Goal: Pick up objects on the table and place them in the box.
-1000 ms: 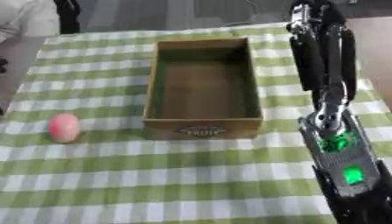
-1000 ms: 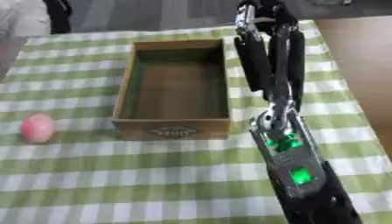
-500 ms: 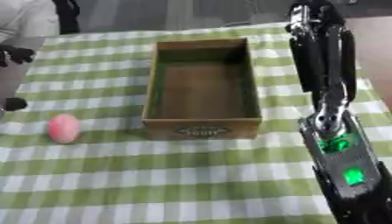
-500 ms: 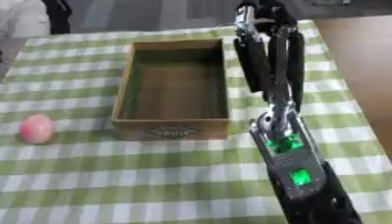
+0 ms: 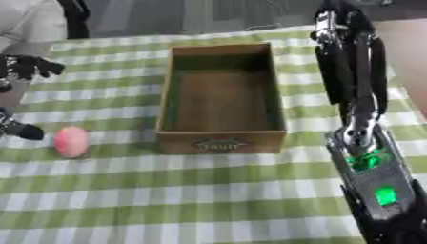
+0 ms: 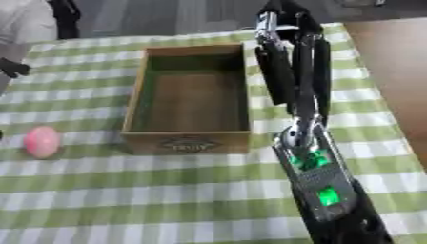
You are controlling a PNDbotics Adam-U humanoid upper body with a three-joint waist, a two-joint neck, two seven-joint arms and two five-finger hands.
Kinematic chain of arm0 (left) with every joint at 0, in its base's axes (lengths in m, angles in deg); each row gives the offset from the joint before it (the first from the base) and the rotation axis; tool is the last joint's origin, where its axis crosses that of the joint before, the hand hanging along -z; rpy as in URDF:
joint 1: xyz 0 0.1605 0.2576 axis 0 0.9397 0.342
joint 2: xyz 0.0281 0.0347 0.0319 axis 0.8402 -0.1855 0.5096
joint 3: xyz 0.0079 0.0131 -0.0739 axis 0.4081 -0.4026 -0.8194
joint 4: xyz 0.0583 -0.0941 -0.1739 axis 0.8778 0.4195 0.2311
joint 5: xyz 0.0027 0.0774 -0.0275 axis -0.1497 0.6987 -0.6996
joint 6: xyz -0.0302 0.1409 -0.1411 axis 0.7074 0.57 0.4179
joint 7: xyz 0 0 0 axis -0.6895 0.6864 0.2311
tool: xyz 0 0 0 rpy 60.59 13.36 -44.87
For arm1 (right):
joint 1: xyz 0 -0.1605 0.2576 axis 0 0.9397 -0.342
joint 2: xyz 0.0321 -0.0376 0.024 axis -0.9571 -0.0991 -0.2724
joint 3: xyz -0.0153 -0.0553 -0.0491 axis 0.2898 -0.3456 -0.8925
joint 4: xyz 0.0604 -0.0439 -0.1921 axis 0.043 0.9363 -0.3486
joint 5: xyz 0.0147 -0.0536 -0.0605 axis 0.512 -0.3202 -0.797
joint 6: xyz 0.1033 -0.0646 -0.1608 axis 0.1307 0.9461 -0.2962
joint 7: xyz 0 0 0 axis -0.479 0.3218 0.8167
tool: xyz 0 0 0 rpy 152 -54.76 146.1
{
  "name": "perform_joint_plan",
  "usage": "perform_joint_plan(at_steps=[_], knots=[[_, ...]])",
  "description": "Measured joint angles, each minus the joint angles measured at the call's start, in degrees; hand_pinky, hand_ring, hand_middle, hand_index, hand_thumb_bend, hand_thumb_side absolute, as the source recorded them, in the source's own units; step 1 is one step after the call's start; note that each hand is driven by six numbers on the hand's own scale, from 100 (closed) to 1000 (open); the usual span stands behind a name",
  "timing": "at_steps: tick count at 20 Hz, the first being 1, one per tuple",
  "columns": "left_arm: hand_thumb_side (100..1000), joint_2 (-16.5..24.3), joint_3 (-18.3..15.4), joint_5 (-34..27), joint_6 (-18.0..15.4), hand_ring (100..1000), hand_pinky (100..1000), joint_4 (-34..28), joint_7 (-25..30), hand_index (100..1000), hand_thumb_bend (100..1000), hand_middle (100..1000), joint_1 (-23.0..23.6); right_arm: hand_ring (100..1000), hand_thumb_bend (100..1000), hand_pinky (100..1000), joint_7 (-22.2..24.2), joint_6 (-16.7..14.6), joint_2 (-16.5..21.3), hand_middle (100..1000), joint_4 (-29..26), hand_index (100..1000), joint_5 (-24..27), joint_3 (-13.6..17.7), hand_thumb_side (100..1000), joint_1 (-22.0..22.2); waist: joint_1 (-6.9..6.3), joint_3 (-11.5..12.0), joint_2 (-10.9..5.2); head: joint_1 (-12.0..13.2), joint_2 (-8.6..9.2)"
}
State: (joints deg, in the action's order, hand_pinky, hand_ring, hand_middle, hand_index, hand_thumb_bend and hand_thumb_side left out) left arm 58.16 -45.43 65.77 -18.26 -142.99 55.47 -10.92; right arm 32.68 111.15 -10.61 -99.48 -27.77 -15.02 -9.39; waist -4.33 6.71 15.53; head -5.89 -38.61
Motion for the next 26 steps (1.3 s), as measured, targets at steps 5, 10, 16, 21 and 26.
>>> perform_joint_plan(at_steps=[5, 10, 16, 21, 26], knots=[[1000, -0.8, 1.6, 0.3, 0.2, 816, 687, 0.9, 0.2, 1000, 676, 866, 1.6, 676, 100, 863, -0.1, -0.1, 0.0, 680, 0.0, 850, 0.2, 0.0, 933, 0.0, 0.06, 0.3, 0.05, 0.2, 0.02], [958, -1.3, 1.9, -0.7, 1.1, 784, 669, 1.7, 1.1, 1000, 672, 789, 1.9, 675, 100, 863, 0.0, 0.0, 0.2, 679, 0.0, 850, 0.2, 0.0, 934, 0.0, 0.22, 0.4, 0.37, 0.2, 0.19], [943, -3.4, 2.1, -0.5, 1.8, 770, 662, 1.8, 1.8, 987, 682, 745, 0.7, 675, 100, 864, 0.1, 0.1, 0.3, 679, 0.0, 851, 0.2, 0.0, 934, -0.1, 0.48, 0.6, 0.41, 0.3, 0.19], [911, -4.0, 2.3, 1.2, 1.5, 739, 643, 1.6, 1.5, 929, 706, 697, 0.2, 674, 100, 864, 0.2, 0.2, 0.3, 678, 0.0, 851, 0.3, -0.1, 933, -0.1, 0.33, 0.7, 0.49, 0.6, 0.19], [829, -4.2, 2.7, 5.4, 0.5, 733, 651, 2.3, 0.5, 873, 748, 640, 0.1, 673, 100, 865, 0.2, 0.1, 0.3, 677, 0.0, 851, 0.4, -0.3, 933, 0.0, 0.26, 0.7, 0.7, 0.8, 0.19]])
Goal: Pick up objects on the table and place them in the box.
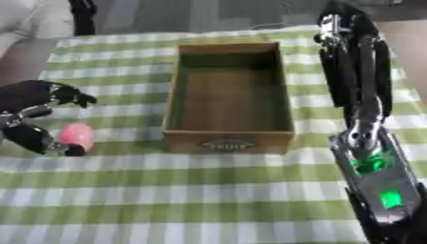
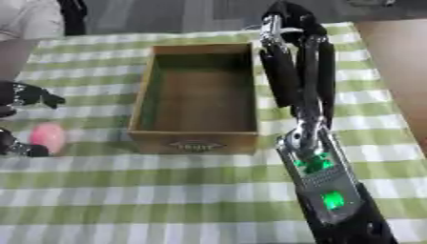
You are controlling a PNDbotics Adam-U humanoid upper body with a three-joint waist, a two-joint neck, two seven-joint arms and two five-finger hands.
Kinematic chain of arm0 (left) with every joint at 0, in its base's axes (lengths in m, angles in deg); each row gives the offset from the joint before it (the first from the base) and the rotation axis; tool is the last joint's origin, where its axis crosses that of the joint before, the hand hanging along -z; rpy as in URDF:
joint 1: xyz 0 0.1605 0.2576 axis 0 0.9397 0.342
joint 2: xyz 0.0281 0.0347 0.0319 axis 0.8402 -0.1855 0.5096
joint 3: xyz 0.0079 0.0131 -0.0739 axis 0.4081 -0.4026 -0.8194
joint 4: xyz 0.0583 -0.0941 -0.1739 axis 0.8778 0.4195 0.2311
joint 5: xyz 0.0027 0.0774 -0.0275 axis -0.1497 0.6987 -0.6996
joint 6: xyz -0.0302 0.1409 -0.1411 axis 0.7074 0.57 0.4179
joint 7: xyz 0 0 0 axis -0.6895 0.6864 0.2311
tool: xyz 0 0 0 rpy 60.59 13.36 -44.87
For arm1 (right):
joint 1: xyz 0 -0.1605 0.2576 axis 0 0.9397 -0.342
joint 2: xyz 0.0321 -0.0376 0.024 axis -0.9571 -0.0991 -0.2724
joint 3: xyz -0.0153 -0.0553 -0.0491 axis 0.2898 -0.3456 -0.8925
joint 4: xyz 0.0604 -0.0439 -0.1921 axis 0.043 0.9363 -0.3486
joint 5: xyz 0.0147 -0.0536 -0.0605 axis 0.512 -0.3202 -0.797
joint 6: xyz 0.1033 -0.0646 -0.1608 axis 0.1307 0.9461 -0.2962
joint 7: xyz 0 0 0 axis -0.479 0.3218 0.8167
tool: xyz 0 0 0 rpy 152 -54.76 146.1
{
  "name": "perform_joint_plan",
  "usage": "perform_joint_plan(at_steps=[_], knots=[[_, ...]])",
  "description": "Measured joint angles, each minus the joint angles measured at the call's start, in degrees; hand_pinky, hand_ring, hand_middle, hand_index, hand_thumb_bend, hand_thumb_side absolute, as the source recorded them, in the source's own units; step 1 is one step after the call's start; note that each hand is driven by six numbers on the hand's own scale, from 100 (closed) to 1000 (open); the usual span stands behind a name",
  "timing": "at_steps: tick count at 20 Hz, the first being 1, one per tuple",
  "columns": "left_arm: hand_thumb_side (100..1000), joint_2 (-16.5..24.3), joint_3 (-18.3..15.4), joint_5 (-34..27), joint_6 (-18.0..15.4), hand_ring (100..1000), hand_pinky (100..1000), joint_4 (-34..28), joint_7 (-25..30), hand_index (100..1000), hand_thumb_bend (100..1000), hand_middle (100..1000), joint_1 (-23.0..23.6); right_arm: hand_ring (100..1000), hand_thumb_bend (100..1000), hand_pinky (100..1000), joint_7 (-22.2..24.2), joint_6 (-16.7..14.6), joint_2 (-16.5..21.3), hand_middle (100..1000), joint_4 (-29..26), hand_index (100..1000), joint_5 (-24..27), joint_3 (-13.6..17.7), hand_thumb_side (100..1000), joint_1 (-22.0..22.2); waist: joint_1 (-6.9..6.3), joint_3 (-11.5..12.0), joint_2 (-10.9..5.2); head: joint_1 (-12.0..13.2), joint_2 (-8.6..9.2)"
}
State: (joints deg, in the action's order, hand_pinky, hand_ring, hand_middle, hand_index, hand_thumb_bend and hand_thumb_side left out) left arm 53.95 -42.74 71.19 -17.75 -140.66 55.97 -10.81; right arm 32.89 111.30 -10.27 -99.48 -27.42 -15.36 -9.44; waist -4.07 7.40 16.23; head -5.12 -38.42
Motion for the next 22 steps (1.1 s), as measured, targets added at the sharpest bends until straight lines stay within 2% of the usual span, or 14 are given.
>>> perform_joint_plan(at_steps=[4, 7, 14, 20, 22], knots=[[798, 0.0, 0.4, 4.7, -1.1, 741, 663, 1.7, -1.1, 857, 796, 643, 0.0, 673, 100, 865, 0.0, 0.0, 0.0, 677, 0.0, 852, 0.0, 0.0, 933, 0.0, -0.01, 0.0, 0.01, 0.0, 0.0], [800, 0.0, 0.6, 8.1, -2.1, 738, 658, 2.6, -2.1, 858, 784, 637, 0.0, 673, 100, 865, 0.0, 0.0, 0.0, 677, 0.0, 852, 0.1, 0.0, 933, 0.0, -0.01, 0.0, 0.03, 0.0, 0.0], [828, 0.0, 0.6, 14.5, -3.5, 729, 647, 3.5, -5.6, 871, 660, 630, 0.0, 673, 100, 866, 0.0, 0.0, 0.0, 676, 0.0, 852, 0.4, 0.0, 933, 0.0, 0.18, -0.1, 0.06, 0.3, 0.18], [852, -0.2, 0.1, 19.4, -2.0, 716, 637, 4.9, -10.7, 876, 555, 625, -0.3, 673, 100, 866, 0.0, 0.0, 0.0, 675, 0.0, 852, 0.5, 0.0, 931, 0.0, 0.23, -0.1, 0.12, 0.4, 0.31], [861, -0.6, -0.1, 20.8, -1.4, 706, 626, 5.4, -12.3, 867, 478, 615, -0.4, 673, 100, 867, 0.0, 0.0, 0.0, 675, 0.0, 853, 0.5, 0.0, 931, 0.0, 0.24, -0.2, 0.26, 0.4, 0.32]])
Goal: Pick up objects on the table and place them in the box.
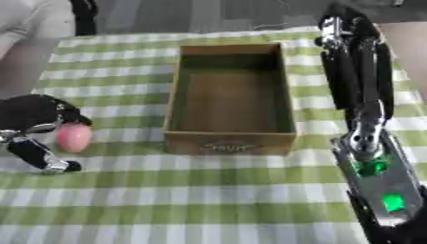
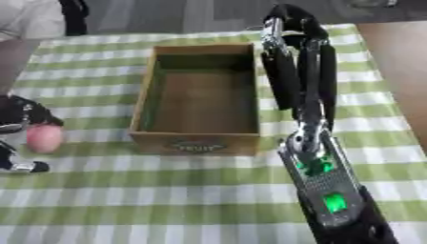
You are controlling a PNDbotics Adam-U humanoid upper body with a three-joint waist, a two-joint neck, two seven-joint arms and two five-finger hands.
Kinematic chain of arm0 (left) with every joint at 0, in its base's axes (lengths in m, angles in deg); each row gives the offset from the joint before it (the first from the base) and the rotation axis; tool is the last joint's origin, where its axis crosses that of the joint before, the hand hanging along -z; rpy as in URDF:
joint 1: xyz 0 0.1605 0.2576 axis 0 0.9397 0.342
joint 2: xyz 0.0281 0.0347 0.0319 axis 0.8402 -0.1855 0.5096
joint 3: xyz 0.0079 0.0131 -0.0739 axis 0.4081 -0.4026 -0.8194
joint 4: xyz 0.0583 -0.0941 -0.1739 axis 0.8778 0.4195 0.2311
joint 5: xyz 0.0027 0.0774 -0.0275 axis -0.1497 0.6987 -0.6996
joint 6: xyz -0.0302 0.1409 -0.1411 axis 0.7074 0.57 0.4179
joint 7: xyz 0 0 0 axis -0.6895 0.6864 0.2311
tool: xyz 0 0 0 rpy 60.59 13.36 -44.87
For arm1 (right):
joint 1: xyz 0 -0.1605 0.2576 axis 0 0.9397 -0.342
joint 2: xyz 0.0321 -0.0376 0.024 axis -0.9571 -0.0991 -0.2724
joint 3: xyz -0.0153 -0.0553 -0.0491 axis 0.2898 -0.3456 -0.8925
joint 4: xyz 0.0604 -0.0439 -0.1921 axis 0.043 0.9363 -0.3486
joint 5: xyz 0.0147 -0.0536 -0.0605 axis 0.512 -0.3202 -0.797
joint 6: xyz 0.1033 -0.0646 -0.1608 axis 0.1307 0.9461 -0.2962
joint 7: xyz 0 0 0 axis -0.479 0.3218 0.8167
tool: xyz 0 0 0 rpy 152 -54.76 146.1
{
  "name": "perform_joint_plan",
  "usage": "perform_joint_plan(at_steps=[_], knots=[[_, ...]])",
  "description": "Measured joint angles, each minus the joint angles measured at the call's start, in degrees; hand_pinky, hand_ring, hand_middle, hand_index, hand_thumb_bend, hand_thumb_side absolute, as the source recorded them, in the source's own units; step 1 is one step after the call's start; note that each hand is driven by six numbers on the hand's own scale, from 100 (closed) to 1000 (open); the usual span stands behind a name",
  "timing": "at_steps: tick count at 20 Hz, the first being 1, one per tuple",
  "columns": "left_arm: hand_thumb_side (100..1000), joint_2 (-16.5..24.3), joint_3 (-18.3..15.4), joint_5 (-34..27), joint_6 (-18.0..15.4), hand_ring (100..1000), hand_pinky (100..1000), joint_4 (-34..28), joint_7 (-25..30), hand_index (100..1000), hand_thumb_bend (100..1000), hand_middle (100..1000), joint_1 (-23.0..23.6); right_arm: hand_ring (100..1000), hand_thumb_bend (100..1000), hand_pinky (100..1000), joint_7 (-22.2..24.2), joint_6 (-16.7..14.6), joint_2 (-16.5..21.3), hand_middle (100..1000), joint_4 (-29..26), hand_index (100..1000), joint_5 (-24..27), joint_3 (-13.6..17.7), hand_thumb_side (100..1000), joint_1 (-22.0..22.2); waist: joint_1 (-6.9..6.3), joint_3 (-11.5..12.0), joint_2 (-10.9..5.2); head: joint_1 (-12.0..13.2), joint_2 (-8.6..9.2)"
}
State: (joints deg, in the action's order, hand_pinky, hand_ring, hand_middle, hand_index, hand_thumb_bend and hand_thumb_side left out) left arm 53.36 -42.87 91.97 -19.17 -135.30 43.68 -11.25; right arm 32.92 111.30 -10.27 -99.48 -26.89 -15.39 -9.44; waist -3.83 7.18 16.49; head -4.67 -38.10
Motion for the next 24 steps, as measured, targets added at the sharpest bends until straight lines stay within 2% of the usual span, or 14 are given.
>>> perform_joint_plan(at_steps=[4, 5, 10, 12, 16, 24], knots=[[846, -0.5, -0.6, 1.9, 1.3, 691, 611, 0.9, -2.9, 857, 402, 601, -0.5, 673, 100, 867, 0.0, 0.0, 0.0, 675, 0.0, 853, 0.3, 0.0, 931, 0.0, 0.0, 0.0, 0.12, 0.0, 0.03], [838, -0.5, -0.7, 2.2, 1.6, 688, 610, 1.1, -3.6, 850, 406, 598, -0.6, 673, 100, 867, 0.0, 0.0, 0.0, 675, 0.0, 853, 0.4, 0.0, 931, 0.0, 0.0, 0.0, 0.13, 0.0, 0.14], [816, -0.5, -1.0, 4.3, 2.5, 672, 595, 2.1, -5.8, 822, 453, 589, -1.1, 672, 100, 868, 0.0, 0.0, 0.1, 675, 0.0, 853, 0.5, -0.3, 931, 0.0, 0.03, -0.1, 0.19, 0.2, 0.44], [826, -0.5, -1.0, 5.3, 2.6, 682, 607, 2.5, -6.4, 827, 534, 601, -1.2, 672, 100, 868, 0.1, 0.1, 0.1, 675, 0.0, 853, 0.5, -0.3, 931, 0.0, 0.04, -0.1, 0.2, 0.2, 0.45], [837, -0.5, -1.0, 7.7, 2.3, 689, 616, 3.1, -6.7, 828, 592, 609, -1.3, 672, 100, 868, 0.1, 0.1, 0.2, 675, 0.0, 854, 0.8, -0.3, 930, 0.0, 0.04, -0.1, 0.2, 0.3, 0.45], [841, -0.5, -1.0, 11.6, 1.7, 686, 614, 4.2, -7.6, 817, 612, 610, -1.8, 672, 100, 869, 0.2, 0.2, 0.5, 675, 0.0, 854, 1.0, -0.4, 929, 0.0, 0.04, 0.0, 0.21, 0.5, 0.47]])
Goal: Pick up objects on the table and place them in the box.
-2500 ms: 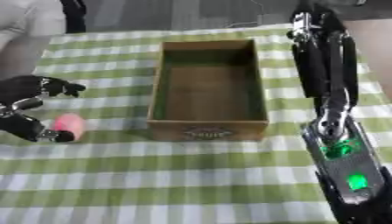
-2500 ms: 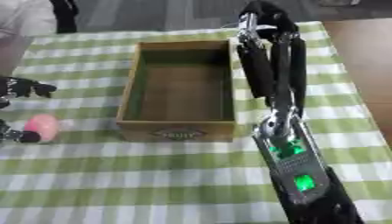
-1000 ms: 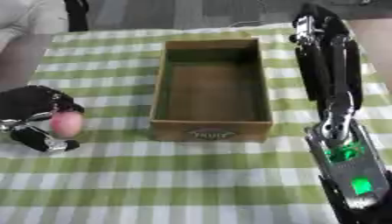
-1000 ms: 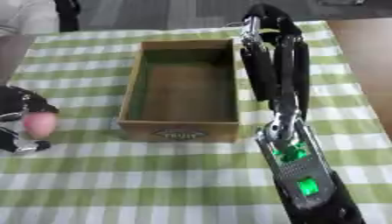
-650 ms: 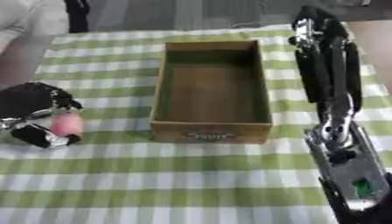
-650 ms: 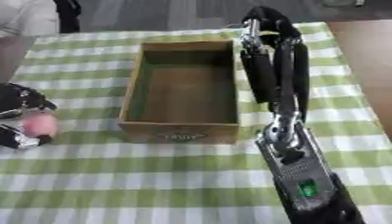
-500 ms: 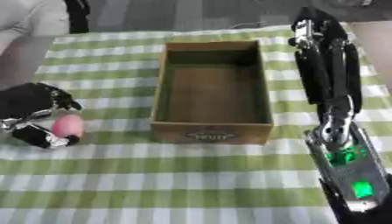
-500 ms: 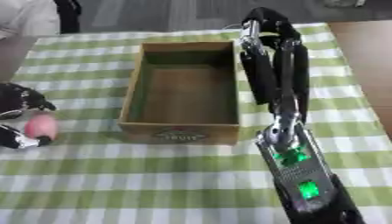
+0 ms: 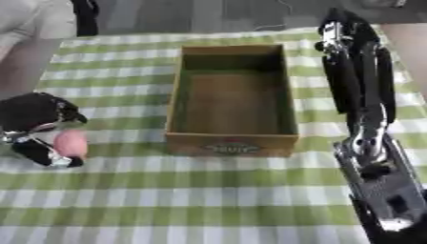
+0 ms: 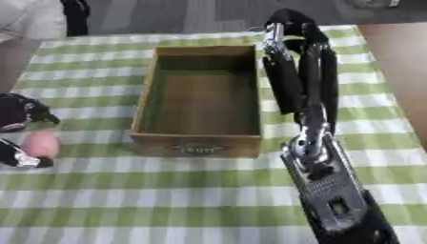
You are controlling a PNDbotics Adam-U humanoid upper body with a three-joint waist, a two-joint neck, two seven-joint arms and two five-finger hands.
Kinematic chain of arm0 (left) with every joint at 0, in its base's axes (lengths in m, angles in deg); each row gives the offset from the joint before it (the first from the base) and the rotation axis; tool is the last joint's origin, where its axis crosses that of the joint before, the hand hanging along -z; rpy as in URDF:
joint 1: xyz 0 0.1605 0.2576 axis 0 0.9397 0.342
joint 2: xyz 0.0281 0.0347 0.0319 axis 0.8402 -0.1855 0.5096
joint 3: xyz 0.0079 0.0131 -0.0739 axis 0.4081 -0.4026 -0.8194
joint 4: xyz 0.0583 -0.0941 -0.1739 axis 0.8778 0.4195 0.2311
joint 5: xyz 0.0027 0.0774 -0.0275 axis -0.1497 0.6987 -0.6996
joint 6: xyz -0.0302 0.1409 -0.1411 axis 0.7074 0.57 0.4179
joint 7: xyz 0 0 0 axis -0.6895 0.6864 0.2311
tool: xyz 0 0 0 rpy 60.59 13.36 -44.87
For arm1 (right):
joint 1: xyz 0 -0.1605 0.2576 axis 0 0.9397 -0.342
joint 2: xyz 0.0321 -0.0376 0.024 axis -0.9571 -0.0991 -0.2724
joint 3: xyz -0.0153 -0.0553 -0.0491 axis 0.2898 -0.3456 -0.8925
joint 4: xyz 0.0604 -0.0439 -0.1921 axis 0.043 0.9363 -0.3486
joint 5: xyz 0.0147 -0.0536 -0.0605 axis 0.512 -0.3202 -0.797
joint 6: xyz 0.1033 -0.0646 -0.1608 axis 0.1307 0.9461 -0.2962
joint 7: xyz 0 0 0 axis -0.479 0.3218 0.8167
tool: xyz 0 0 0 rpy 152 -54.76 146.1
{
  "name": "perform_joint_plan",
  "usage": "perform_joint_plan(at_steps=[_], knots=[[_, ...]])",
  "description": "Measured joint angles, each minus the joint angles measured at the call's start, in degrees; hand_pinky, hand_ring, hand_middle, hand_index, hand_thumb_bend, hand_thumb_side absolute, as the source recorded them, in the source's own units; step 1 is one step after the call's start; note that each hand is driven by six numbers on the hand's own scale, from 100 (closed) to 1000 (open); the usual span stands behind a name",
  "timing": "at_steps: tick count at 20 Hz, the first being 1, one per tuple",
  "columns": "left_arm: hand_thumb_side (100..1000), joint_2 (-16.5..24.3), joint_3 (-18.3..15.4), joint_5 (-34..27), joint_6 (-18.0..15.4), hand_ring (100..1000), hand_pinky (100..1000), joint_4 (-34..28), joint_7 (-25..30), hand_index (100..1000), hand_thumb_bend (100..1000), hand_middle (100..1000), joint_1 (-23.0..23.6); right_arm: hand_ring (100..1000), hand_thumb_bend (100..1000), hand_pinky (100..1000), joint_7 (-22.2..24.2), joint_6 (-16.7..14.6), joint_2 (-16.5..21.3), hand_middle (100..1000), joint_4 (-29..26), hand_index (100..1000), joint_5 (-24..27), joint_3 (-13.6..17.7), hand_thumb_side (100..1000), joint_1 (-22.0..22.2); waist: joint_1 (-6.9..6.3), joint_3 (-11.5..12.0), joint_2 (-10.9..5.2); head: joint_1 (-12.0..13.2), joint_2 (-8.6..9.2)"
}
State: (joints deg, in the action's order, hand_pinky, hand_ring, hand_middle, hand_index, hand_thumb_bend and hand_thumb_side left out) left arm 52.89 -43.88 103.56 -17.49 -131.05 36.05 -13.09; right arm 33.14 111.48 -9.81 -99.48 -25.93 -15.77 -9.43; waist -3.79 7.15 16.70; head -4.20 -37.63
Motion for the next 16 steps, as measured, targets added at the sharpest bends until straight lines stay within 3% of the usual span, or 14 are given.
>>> perform_joint_plan(at_steps=[5, 9, 16], knots=[[828, 0.0, 0.0, 1.9, 0.4, 647, 595, 0.3, -0.9, 787, 614, 578, -0.1, 672, 100, 870, 0.0, 0.0, 0.0, 675, 0.0, 855, 0.1, -0.1, 930, 0.0, 0.0, 0.0, 0.0, 0.0, 0.05], [745, 0.0, 0.0, 3.7, 0.6, 617, 585, 0.4, -1.9, 795, 628, 550, -0.4, 672, 100, 870, 0.1, -0.1, 0.0, 675, 0.0, 855, 0.4, -0.3, 931, 0.0, -0.04, 0.0, 0.0, 0.0, 0.16], [663, 0.0, -0.3, 5.3, -2.6, 619, 589, 1.3, -0.5, 829, 632, 562, -0.9, 672, 100, 870, 0.2, -0.2, 0.0, 675, 0.0, 855, 0.6, -0.3, 934, 0.0, -0.07, 0.2, 0.0, 0.1, 0.31]])
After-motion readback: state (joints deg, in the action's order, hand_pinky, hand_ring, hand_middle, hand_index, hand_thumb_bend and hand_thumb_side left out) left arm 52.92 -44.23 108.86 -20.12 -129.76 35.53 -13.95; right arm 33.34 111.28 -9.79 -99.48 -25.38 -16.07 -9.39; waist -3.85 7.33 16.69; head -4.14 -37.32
